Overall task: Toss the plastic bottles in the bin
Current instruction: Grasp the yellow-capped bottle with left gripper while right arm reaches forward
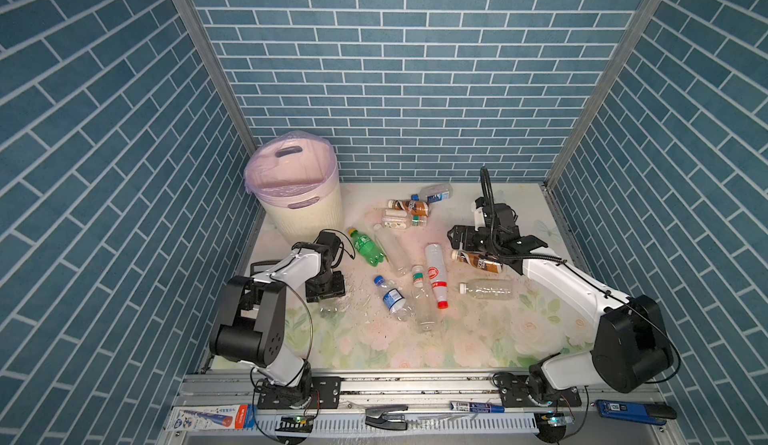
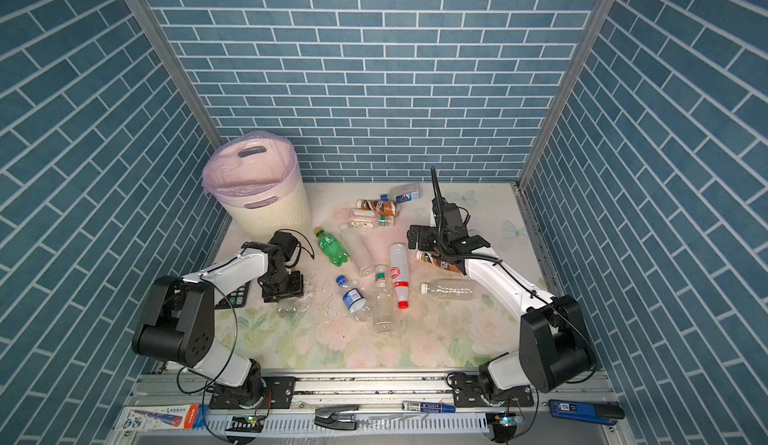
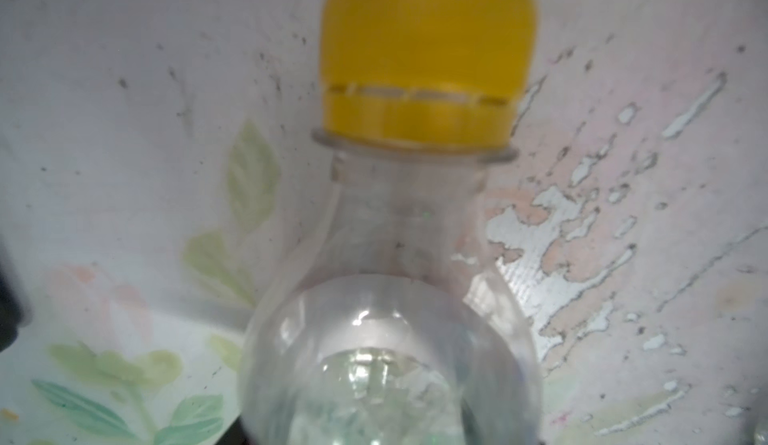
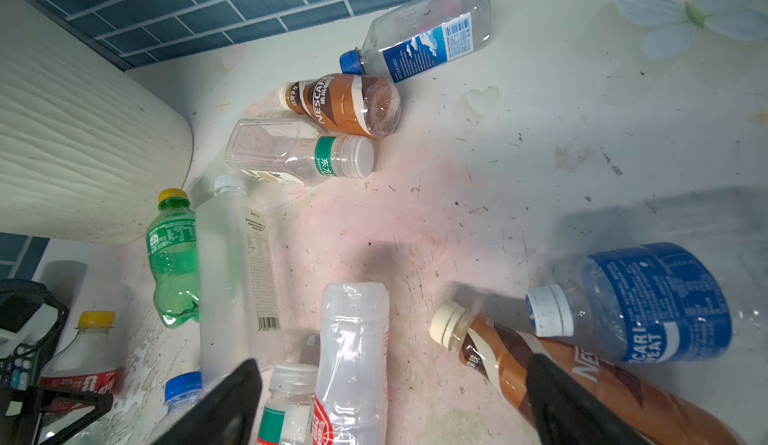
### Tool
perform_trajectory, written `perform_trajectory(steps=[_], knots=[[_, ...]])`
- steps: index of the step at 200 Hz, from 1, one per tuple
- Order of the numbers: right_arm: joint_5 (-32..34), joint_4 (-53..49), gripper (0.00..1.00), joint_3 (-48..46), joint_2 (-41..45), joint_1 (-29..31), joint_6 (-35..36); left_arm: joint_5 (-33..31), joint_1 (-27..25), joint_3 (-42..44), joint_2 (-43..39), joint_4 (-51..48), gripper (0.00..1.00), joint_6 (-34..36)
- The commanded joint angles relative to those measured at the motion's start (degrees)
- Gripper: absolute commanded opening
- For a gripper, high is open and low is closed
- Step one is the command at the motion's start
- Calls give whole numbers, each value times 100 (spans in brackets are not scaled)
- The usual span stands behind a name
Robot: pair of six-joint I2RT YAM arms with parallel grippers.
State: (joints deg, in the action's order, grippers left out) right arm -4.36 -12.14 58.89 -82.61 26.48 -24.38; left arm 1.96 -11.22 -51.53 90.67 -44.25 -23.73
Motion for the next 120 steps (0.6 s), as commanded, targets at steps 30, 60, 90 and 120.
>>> perform_trajectory(steps=[30, 60, 90, 120], knots=[[-606, -41, 99, 331, -347, 70, 317, 212, -3, -43, 183, -11, 53, 55], [-1116, 260, 99, 279, -450, 221, 368, 397, -3, -41, 207, 71, 46, 60], [-1269, 403, 99, 259, -391, 457, 599, 712, -10, -11, -35, 295, 44, 73], [-1383, 410, 99, 309, -218, 632, 917, 759, -91, -73, -476, 423, 43, 170]])
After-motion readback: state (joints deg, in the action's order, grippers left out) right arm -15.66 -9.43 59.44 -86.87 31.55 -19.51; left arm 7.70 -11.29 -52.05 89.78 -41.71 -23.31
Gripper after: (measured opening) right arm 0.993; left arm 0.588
